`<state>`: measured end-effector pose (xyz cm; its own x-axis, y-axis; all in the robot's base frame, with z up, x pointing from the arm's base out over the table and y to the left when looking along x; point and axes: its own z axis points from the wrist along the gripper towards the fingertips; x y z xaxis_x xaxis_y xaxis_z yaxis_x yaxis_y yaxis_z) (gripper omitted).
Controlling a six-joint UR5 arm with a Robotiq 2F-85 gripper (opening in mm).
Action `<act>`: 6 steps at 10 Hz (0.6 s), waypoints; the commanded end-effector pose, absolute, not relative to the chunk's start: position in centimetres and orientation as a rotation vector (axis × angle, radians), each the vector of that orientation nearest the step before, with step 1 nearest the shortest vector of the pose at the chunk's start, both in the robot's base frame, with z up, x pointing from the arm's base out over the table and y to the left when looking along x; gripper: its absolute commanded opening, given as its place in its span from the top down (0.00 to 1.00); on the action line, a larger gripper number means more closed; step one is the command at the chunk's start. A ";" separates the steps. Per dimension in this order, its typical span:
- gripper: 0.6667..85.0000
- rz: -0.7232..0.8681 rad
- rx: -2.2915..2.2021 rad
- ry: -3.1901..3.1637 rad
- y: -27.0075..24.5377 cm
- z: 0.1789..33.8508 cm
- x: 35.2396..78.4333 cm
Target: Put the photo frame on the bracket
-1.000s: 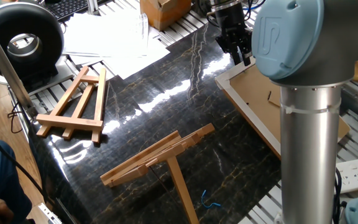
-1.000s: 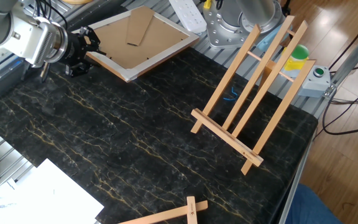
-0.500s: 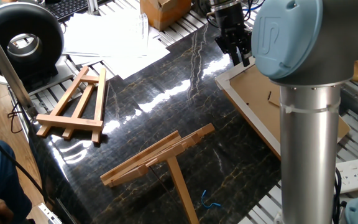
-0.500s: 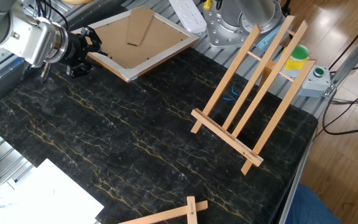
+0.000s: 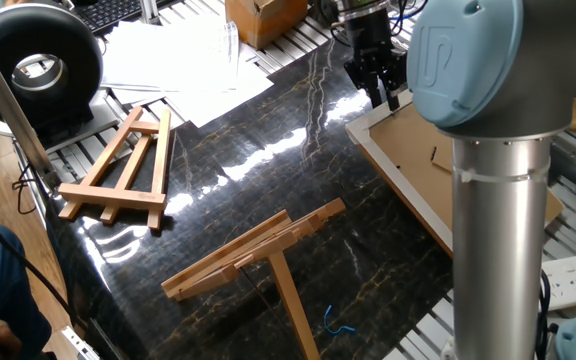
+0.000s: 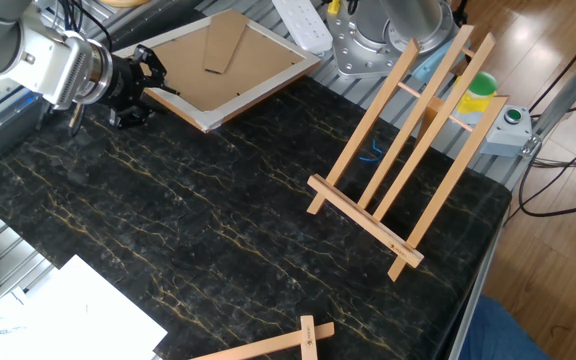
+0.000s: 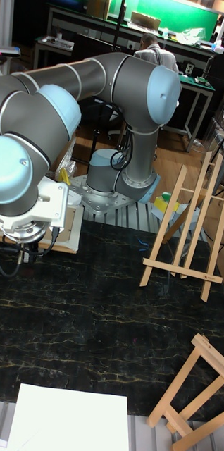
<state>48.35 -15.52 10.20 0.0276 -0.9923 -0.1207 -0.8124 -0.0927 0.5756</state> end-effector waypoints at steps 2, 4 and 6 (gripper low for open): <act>0.55 -0.736 1.980 -1.847 -15.2 9.8 47.9; 0.56 -0.767 1.959 -1.857 -14.9 10.1 47.2; 0.56 -0.782 1.944 -1.847 -15.1 10.6 46.8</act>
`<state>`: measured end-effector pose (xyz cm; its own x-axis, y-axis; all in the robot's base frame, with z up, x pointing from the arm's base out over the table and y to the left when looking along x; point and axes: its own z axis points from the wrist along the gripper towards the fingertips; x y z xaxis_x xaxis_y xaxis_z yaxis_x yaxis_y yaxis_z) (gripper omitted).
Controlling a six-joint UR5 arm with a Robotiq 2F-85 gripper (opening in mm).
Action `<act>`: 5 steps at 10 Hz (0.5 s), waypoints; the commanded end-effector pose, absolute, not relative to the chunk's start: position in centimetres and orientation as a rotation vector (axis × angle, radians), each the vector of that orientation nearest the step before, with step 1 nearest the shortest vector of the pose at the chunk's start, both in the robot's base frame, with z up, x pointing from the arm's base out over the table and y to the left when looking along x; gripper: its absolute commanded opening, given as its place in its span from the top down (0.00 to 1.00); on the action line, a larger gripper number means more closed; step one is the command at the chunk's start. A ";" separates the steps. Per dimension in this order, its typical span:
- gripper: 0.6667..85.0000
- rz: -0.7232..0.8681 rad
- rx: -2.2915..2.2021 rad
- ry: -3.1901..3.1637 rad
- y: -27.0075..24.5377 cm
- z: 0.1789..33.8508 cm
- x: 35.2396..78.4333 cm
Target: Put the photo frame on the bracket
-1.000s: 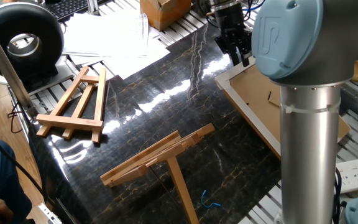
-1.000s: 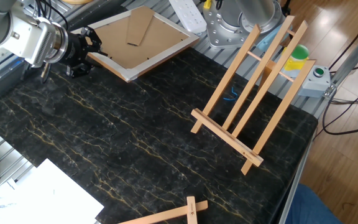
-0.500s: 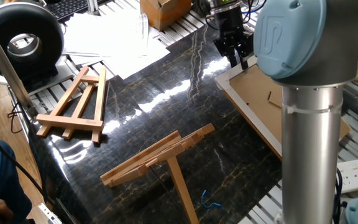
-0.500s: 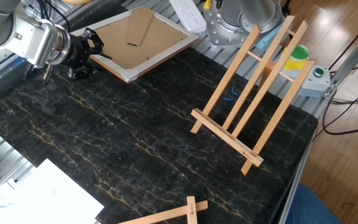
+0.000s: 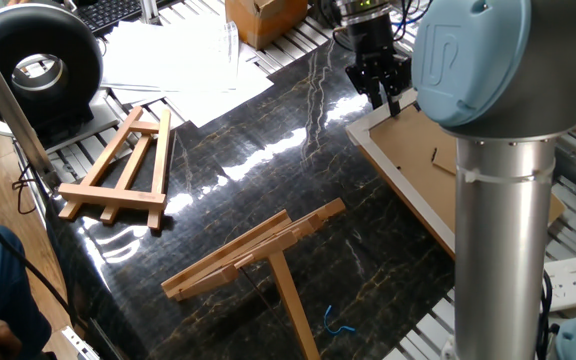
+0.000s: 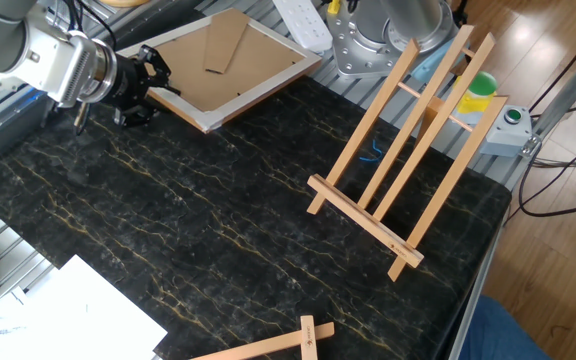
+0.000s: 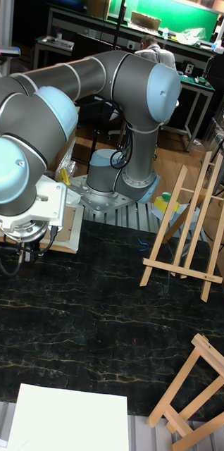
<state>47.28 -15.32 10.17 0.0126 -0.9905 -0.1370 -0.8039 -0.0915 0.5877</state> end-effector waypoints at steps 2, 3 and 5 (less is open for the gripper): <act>0.57 -0.801 1.925 -1.840 -15.1 11.2 46.4; 0.57 -0.813 1.917 -1.837 -15.1 11.5 46.2; 0.57 -0.825 1.898 -1.838 -15.1 12.1 45.9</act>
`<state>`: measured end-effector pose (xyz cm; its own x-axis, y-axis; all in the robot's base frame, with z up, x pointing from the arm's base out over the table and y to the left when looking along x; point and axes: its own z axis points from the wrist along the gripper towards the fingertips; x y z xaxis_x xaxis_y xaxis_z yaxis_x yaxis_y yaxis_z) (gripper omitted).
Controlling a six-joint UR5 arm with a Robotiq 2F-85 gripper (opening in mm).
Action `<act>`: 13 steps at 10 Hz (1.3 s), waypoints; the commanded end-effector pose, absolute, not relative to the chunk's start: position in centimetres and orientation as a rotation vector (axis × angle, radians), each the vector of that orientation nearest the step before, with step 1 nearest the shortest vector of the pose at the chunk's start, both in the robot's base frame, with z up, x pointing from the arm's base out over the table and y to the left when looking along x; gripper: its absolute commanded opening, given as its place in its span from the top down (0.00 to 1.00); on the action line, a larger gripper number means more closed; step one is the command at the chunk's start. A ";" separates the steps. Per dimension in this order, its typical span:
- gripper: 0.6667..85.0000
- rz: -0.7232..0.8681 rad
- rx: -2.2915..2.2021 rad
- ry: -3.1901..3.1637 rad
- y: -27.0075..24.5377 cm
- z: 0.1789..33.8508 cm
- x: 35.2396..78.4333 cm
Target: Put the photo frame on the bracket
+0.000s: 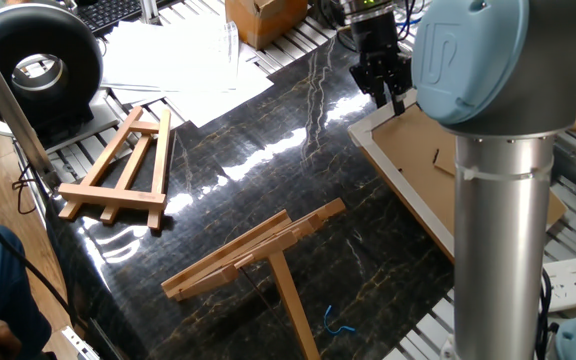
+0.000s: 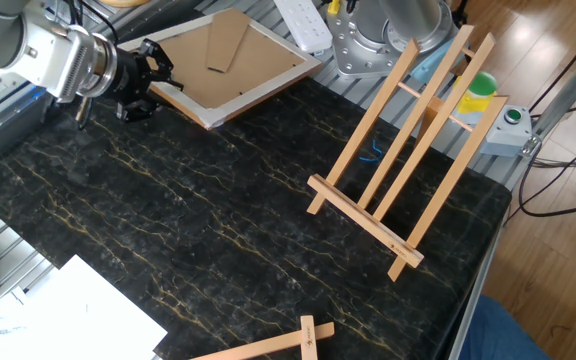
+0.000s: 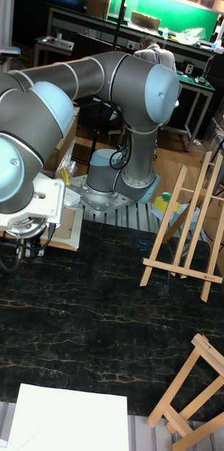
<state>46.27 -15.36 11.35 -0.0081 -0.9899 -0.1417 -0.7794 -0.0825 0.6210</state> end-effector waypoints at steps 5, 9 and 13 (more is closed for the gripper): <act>0.57 -0.915 1.806 -1.892 -13.8 13.8 44.4; 0.57 -0.946 1.761 -1.921 -13.2 14.5 43.9; 0.58 -0.974 1.729 -1.944 -12.7 14.8 42.9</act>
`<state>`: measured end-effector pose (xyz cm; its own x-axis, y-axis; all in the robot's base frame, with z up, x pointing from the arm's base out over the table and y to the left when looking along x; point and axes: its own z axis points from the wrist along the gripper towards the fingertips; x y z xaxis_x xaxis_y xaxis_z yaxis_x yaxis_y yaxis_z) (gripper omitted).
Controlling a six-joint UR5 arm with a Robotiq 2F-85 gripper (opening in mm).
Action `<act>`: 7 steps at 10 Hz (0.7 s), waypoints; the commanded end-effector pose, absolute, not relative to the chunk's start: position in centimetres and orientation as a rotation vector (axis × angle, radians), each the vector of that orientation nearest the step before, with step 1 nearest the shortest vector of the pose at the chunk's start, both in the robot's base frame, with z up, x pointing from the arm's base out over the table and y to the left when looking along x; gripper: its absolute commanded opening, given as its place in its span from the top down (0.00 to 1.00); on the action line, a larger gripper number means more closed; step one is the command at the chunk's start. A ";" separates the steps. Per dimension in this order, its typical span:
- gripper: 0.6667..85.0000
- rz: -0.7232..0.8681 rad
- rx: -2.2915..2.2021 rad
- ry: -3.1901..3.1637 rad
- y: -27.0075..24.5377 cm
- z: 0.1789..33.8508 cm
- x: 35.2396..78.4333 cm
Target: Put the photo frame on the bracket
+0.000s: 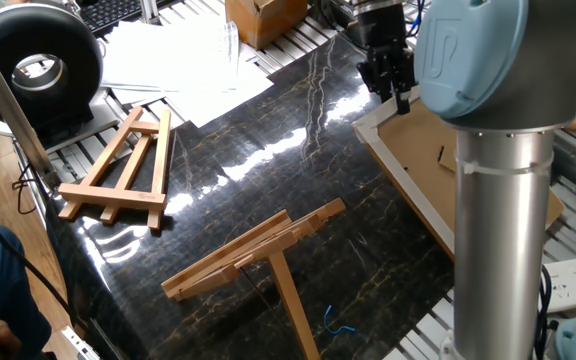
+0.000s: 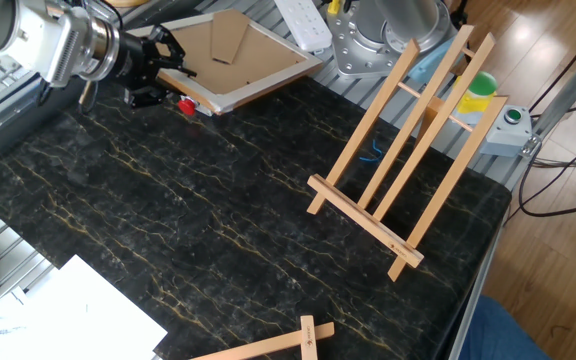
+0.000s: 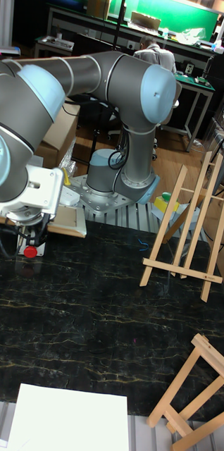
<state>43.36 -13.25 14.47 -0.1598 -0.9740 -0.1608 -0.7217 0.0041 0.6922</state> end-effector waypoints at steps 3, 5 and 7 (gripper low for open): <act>0.60 -0.962 1.720 -1.950 -13.1 15.0 42.3; 0.64 -0.959 1.703 -1.962 -13.1 15.1 41.9; 0.70 -0.925 1.697 -1.971 -13.7 15.1 41.9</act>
